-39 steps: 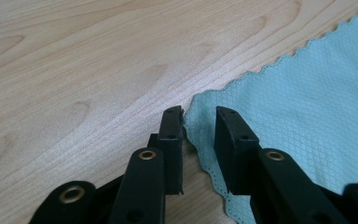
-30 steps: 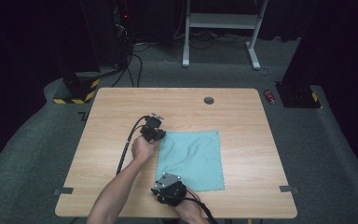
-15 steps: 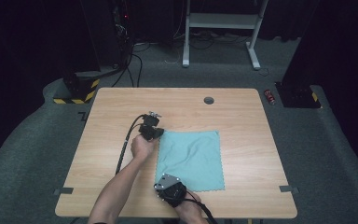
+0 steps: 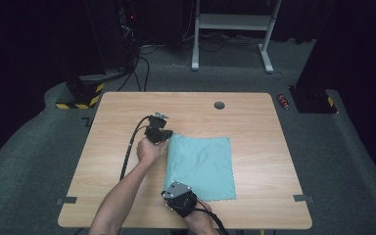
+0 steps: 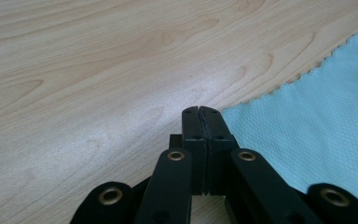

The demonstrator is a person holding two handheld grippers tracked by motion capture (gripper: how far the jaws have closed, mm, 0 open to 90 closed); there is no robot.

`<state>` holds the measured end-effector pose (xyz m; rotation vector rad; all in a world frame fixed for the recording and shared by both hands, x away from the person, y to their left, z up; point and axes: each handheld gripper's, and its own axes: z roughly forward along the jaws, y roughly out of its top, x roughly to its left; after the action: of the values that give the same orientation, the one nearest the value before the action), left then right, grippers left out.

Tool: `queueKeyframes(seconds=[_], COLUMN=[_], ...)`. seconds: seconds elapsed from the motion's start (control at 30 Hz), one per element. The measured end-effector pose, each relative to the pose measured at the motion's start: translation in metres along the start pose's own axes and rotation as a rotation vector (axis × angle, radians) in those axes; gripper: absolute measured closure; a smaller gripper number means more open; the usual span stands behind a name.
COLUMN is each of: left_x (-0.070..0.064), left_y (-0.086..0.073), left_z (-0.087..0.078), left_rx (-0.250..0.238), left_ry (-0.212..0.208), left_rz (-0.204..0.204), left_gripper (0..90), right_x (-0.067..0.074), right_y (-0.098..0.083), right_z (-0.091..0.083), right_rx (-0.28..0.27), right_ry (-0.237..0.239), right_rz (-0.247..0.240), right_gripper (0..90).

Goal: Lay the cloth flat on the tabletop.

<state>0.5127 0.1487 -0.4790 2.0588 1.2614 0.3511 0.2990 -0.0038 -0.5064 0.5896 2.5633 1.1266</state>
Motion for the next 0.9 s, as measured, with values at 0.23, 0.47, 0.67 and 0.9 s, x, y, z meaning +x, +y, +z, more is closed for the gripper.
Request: queueKeyframes(seconds=[0.23, 0.47, 0.67, 0.9], left_x=[0.007, 0.015, 0.024, 0.028], left_y=[0.000, -0.001, -0.002, -0.002], left_z=[-0.009, -0.021, -0.040, -0.047], left_rx=[-0.002, -0.009, -0.022, -0.031], left_ry=[0.008, 0.014, 0.020, 0.027], left_rz=[-0.006, -0.003, -0.003, -0.012], left_gripper=[89.2, 89.5, 89.8, 89.8], right_x=[0.002, 0.003, 0.006, 0.006], right_y=[0.007, 0.014, 0.023, 0.029], right_z=[-0.003, -0.001, 0.003, -0.001], right_rx=[-0.022, -0.034, -0.055, -0.104], right_ry=[0.007, 0.026, 0.074, 0.094], right_rz=[-0.001, -0.005, 0.000, 0.025], right_gripper=[90.0, 90.0, 90.0, 90.0])
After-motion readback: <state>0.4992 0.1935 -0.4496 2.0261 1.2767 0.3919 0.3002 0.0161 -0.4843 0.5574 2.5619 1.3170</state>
